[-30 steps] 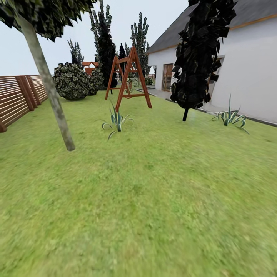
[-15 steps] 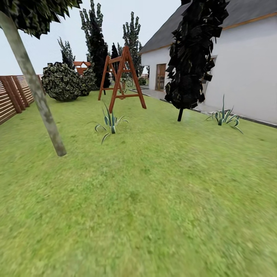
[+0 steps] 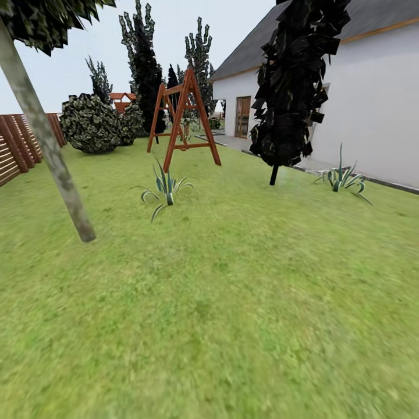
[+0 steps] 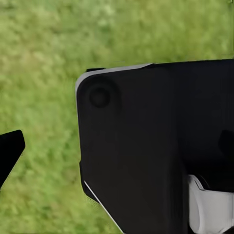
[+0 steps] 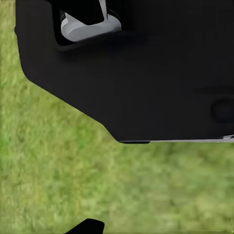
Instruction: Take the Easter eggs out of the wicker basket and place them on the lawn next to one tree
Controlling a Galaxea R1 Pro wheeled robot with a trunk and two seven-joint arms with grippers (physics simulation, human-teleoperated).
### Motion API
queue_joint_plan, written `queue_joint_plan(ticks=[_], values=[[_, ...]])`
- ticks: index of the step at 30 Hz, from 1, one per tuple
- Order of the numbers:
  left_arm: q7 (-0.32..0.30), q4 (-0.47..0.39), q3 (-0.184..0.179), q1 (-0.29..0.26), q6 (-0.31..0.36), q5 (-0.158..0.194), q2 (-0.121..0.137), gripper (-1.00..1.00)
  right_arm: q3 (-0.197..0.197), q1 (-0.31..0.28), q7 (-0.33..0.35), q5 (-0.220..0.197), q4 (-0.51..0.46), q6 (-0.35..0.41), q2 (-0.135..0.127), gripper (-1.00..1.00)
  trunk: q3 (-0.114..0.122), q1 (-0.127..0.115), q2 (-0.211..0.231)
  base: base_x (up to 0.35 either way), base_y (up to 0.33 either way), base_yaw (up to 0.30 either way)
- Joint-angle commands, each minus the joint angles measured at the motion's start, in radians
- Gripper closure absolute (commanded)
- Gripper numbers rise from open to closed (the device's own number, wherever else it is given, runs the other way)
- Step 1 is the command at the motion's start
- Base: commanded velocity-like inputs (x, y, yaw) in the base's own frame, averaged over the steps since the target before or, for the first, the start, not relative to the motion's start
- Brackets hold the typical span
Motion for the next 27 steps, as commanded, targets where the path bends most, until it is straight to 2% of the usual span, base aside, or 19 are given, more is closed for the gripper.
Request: queue_joint_plan(ticks=[1,8,13,21,27], values=[[0.001,0.001,-0.005,-0.001,-0.003,-0.001,-0.002,-1.00,-0.006,0.000,-0.001,0.000,0.000,-0.003,0.000,-1.00,-0.002,0.001,-0.002,0.334,0.001,0.000],[0.000,-0.001,-0.006,-0.001,-0.003,-0.001,-0.011,-1.00,-0.005,0.000,0.000,-0.001,-0.008,-0.003,0.002,-1.00,-0.002,0.001,-0.002,0.326,0.000,0.000],[0.000,-0.001,-0.006,-0.001,-0.004,0.002,-0.011,-1.00,-0.004,0.000,0.007,0.000,-0.013,-0.004,0.007,-1.00,-0.002,0.001,-0.002,0.143,0.000,-0.051],[0.000,-0.001,-0.006,-0.001,-0.005,0.002,-0.010,-1.00,-0.010,0.000,0.009,-0.002,-0.013,-0.004,0.008,-1.00,-0.002,0.001,-0.002,0.104,0.000,-0.224],[0.000,-0.001,-0.007,-0.001,-0.006,0.003,-0.009,-1.00,-0.015,0.000,0.007,-0.003,-0.008,-0.005,0.007,-1.00,-0.002,0.001,-0.002,0.234,0.000,-0.269]])
